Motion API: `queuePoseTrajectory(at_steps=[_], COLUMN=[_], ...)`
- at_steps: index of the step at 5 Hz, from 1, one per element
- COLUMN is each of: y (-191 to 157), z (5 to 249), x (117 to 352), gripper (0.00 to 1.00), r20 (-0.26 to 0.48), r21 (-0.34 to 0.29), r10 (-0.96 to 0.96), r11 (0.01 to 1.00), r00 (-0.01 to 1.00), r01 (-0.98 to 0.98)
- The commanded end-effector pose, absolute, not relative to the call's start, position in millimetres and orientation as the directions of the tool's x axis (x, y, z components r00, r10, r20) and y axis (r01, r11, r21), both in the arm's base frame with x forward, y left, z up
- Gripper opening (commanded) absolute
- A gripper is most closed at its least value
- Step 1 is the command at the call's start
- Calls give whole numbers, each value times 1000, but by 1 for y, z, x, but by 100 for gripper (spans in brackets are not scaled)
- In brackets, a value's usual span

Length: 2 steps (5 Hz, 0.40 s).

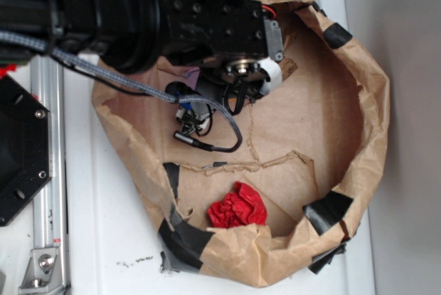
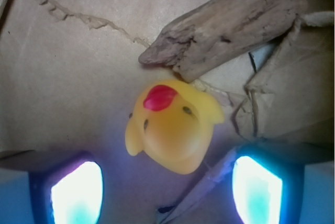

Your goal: Grab the yellow duck.

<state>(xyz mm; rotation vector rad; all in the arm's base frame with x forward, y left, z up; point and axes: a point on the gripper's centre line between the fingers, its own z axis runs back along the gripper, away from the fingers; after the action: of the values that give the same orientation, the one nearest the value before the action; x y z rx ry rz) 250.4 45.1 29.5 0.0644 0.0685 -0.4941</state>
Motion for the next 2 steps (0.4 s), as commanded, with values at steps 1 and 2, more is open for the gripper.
queuePoseTrajectory(at_steps=[1,2], y=[42,39], z=[56,61], x=[267,277], gripper=[100,100], r20=[24,71], r21=[50,23], r10=[-440,-413], r11=[898,911], r00=[898,908], r01=[438,413])
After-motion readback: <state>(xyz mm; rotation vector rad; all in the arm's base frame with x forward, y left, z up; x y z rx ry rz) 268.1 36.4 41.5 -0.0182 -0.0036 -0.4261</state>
